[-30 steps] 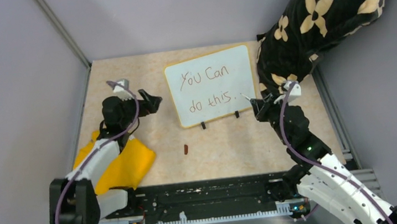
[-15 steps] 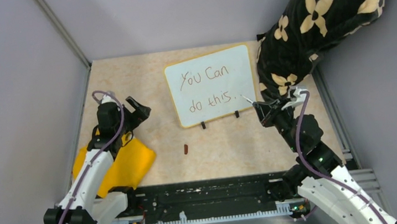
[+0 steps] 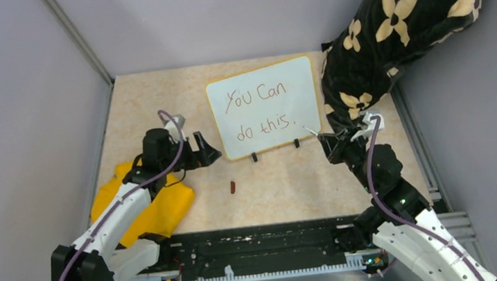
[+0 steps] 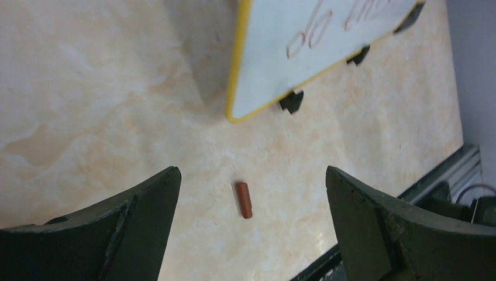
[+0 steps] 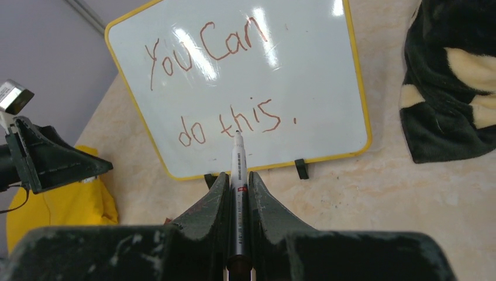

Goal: Write a sentence on the whiteboard
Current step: Close the whiteboard marker at the center of the board.

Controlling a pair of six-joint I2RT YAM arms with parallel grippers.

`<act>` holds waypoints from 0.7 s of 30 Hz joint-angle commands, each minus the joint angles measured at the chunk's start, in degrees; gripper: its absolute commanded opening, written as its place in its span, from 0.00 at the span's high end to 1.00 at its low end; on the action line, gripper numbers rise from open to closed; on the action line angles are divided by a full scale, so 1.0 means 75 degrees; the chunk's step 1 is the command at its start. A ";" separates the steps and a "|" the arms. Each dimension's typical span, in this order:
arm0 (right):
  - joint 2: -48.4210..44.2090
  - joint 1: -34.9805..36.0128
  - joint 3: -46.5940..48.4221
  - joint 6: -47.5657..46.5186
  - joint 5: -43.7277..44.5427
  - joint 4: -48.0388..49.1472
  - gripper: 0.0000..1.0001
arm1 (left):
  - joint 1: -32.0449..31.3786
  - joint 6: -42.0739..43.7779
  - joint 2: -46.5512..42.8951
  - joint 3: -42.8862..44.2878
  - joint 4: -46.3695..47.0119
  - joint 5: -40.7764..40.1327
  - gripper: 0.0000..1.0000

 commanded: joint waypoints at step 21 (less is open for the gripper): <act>0.0169 -0.0087 0.0395 -0.0290 0.0123 -0.0570 1.00 | -0.3673 -0.0536 0.2868 0.1491 -0.2684 -0.2933 0.16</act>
